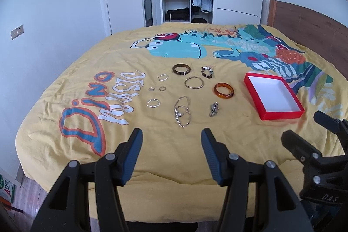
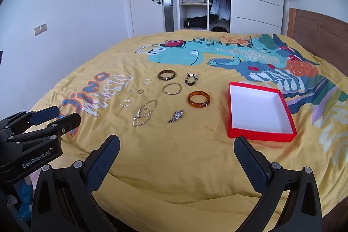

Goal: Organize jewelry
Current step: 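Move both tools toward the jewelry laid out on the bedspread, then grasp the silver bead necklace with the left tool while the right tool grasps the silver watch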

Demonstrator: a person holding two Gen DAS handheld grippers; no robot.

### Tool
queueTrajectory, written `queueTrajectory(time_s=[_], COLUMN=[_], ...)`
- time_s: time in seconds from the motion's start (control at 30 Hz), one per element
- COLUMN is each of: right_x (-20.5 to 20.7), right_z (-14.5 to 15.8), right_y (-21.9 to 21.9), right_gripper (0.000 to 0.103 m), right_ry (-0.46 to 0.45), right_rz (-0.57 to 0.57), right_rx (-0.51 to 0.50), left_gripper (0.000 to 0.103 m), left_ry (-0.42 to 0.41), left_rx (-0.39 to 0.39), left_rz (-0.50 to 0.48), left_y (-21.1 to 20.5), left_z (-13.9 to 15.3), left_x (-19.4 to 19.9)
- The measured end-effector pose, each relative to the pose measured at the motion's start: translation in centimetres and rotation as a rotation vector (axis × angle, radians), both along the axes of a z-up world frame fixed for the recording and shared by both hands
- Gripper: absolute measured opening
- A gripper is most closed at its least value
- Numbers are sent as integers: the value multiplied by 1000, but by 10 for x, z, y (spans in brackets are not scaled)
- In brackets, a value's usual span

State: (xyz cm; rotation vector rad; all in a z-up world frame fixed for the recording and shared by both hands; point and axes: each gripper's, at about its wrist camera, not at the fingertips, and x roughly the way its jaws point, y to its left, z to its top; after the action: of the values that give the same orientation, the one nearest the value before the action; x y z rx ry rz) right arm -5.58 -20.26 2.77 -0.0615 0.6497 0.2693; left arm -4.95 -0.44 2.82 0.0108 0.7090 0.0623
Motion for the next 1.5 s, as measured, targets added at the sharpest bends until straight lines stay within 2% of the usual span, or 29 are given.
queueTrajectory(time_s=[0.17, 0.33, 0.53, 0.7, 0.97, 1.2, 1.5], right_x=[-9, -12, 5, 23, 72, 130, 170], right_z=[8, 9, -9, -28, -49, -74, -110], right_y=[7, 15, 18, 25, 32, 25, 14], right_gripper=[102, 97, 94, 84, 74, 58, 52], right_ry=[-14, -12, 32, 81, 150, 219, 290], right_rz=[0, 18, 18, 32, 57, 74, 76], right_rx=[18, 36, 53, 50, 78, 106, 123], left_gripper=[54, 54, 54, 54, 54, 54, 54], left_ry=[15, 48, 95, 110, 162, 217, 304], left_rx=[-8, -40, -78, -105, -142, -132, -149], left_rz=[6, 18, 61, 108, 65, 3, -60], left_y=[9, 24, 45, 63, 65, 43, 18], left_z=[5, 0, -14, -24, -42, -68, -114], left_x=[-5, 0, 13, 32, 76, 136, 196])
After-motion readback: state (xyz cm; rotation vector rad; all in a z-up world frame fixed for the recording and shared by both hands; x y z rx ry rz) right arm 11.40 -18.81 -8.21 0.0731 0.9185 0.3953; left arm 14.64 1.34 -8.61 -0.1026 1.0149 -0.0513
